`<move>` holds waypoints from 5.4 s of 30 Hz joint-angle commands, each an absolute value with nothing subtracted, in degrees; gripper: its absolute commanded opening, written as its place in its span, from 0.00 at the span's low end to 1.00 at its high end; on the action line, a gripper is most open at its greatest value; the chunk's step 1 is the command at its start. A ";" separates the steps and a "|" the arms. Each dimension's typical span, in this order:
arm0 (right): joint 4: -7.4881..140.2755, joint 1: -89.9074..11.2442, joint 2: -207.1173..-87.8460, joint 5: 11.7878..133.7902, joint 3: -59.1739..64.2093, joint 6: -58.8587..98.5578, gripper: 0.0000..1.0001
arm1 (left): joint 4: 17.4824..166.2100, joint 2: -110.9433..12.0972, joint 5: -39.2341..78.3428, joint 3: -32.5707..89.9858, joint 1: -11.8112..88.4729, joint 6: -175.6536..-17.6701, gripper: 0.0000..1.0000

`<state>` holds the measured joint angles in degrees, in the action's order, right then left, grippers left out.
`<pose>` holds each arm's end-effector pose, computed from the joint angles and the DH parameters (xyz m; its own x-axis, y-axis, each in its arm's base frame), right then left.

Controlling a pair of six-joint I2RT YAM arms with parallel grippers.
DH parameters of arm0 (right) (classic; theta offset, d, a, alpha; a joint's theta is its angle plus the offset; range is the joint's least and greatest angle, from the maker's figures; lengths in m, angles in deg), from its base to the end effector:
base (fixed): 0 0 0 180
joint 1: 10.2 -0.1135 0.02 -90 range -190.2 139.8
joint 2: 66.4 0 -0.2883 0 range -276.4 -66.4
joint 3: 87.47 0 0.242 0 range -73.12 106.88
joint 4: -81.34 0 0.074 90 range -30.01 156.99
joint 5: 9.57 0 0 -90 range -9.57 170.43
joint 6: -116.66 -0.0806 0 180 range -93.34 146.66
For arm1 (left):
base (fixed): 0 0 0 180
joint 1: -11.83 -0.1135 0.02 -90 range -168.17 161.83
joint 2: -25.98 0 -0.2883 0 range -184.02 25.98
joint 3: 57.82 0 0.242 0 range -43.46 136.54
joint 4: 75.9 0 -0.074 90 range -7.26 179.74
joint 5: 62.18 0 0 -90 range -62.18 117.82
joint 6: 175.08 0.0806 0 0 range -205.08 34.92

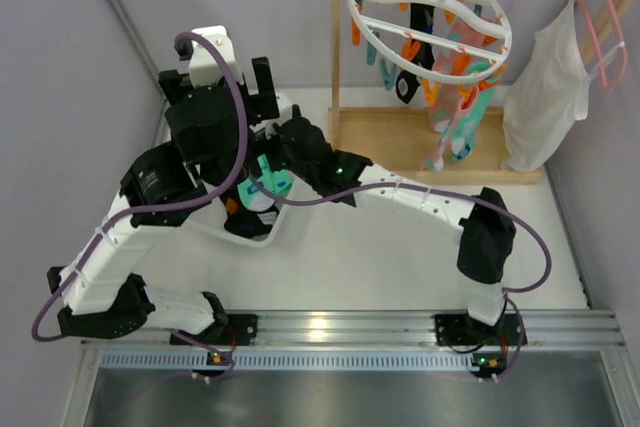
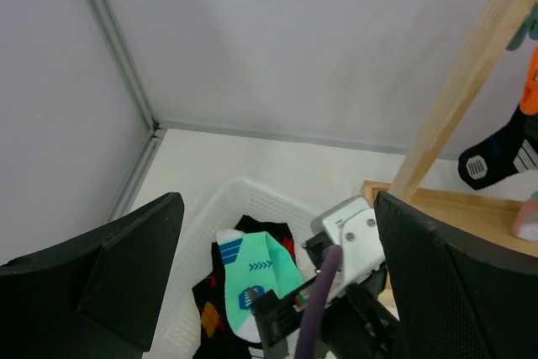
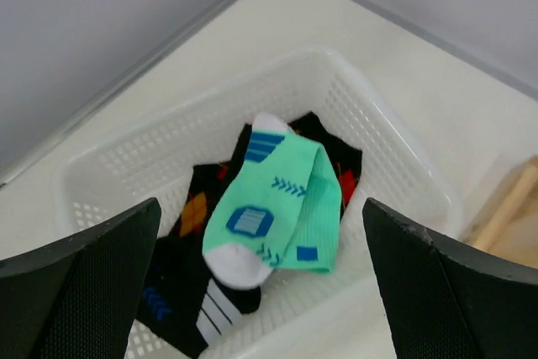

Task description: Remove the socks clipped to the hanger

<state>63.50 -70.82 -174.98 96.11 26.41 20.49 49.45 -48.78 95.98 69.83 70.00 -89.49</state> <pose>0.2647 0.4257 0.3762 -0.1822 -0.1126 -0.9768 -0.6940 0.7185 0.0466 0.1660 -0.1255 0.5815 -0.0028 -0.0497 -0.9988 -0.1740 0.9836 -0.0484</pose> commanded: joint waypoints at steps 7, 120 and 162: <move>57.07 -62.07 -138.80 96.34 -2.60 9.45 0.99 | 50.72 -43.19 77.15 56.49 69.93 -100.63 0.99; 16.71 -36.75 -143.66 98.99 39.38 14.10 0.54 | 75.56 -52.52 60.42 32.82 75.04 -109.41 0.00; 16.62 -5.73 -126.17 83.76 13.38 7.24 0.99 | 57.65 -48.97 40.74 41.53 53.79 -115.32 0.99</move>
<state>9.84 -8.14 -128.35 87.11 13.71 8.49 48.57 -47.27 43.48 42.49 44.63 -117.24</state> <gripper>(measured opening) 0.993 0.987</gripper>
